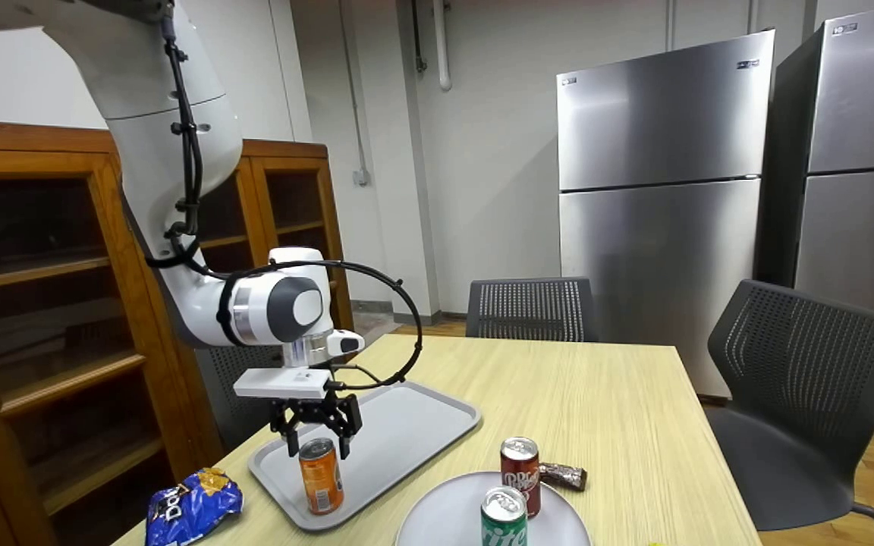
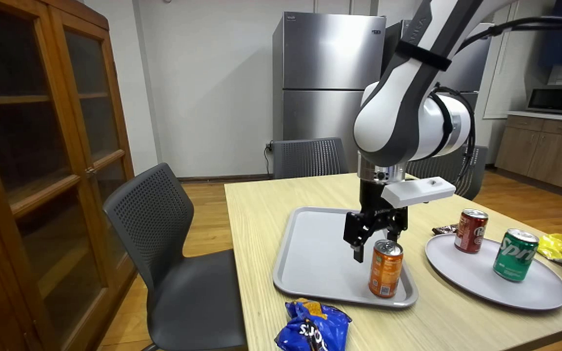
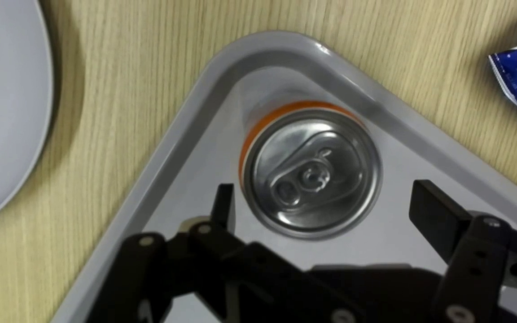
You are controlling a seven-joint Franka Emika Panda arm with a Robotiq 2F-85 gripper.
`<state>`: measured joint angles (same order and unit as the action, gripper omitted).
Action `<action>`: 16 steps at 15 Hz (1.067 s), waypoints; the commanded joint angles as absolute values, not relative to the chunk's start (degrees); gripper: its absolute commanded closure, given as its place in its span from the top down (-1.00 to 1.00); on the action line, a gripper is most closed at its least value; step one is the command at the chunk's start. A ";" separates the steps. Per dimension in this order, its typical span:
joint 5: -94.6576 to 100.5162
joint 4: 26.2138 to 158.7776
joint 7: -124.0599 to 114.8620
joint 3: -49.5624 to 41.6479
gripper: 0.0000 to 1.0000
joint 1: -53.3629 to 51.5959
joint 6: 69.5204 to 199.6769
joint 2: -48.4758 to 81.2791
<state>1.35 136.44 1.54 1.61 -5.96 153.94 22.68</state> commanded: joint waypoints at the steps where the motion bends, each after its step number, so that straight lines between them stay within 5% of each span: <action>1: 3.50 137.69 -0.28 1.09 1.00 -6.50 153.32 20.92; 16: 2.50 139.52 1.23 2.07 1.00 -5.33 153.77 20.30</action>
<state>2.07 139.63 1.54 1.52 -5.93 153.95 20.29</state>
